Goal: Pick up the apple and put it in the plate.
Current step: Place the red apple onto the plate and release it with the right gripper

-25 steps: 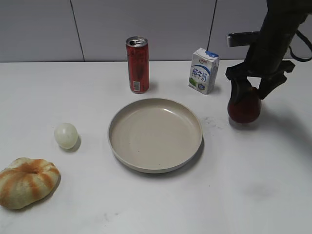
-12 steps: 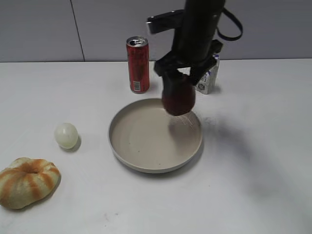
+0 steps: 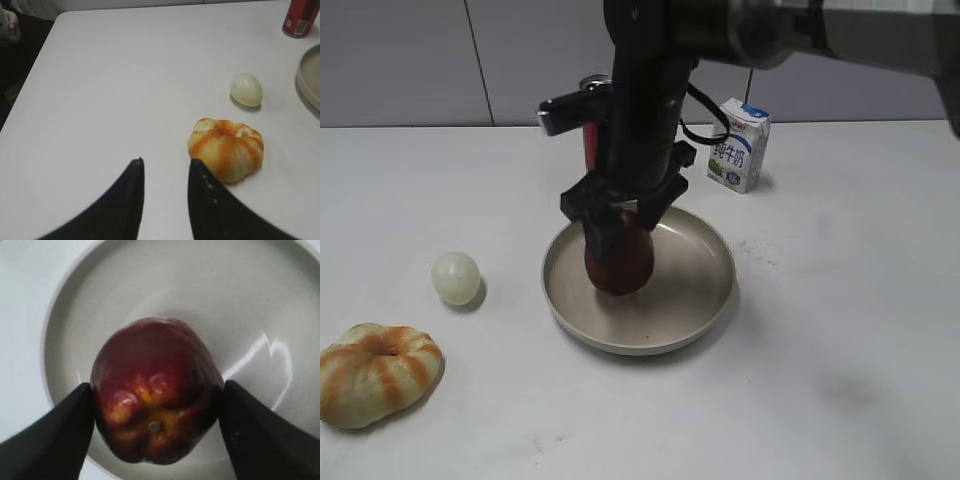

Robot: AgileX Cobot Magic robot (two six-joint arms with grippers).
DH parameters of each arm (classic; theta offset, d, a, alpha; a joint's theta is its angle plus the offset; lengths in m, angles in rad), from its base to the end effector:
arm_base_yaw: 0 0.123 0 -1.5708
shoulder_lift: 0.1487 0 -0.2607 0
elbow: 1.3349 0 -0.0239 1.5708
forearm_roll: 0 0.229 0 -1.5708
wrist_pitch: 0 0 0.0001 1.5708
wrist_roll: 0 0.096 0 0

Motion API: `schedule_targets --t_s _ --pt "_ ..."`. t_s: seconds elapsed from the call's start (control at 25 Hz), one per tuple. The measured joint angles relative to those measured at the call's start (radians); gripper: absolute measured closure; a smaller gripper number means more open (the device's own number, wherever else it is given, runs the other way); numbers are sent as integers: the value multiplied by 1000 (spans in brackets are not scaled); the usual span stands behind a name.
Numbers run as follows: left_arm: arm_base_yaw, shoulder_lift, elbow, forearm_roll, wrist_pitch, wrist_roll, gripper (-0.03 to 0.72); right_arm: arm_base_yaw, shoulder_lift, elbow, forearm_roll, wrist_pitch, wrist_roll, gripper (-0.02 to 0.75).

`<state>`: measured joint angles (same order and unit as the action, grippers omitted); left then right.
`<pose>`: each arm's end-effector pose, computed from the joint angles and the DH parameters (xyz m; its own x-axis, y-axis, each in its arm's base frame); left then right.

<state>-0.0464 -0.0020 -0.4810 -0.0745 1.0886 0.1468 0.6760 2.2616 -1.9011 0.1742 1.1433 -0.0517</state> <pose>0.0049 -0.0066 0.2574 -0.4793 0.1341 -0.8674 0.1582 0.9853 0.0649 0.3306 0.2846 0.1647 -0.7834 -0.6016 -0.1560 -0.6210 0.7675 0.1590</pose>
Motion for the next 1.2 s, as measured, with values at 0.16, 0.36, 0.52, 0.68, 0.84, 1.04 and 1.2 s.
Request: schedule_targets --t_s 0.16,0.36,0.52,0.68,0.84,1.04,1.2 --pt "0 0 0 0 0 0 450 -1 28 0 -1 6 0 186" --pt "0 0 0 0 0 0 450 -1 29 0 -1 7 0 151" --pt "0 0 0 0 0 0 450 -1 29 0 0 7 0 101" --pt "0 0 0 0 0 0 450 -1 29 -21 0 24 0 100" --pt "0 0 0 0 0 0 450 -1 29 -126 -1 63 0 99" --pt "0 0 0 0 0 0 450 -14 29 -275 4 64 5 99" --pt "0 0 0 0 0 0 450 -69 29 -288 6 65 10 102"
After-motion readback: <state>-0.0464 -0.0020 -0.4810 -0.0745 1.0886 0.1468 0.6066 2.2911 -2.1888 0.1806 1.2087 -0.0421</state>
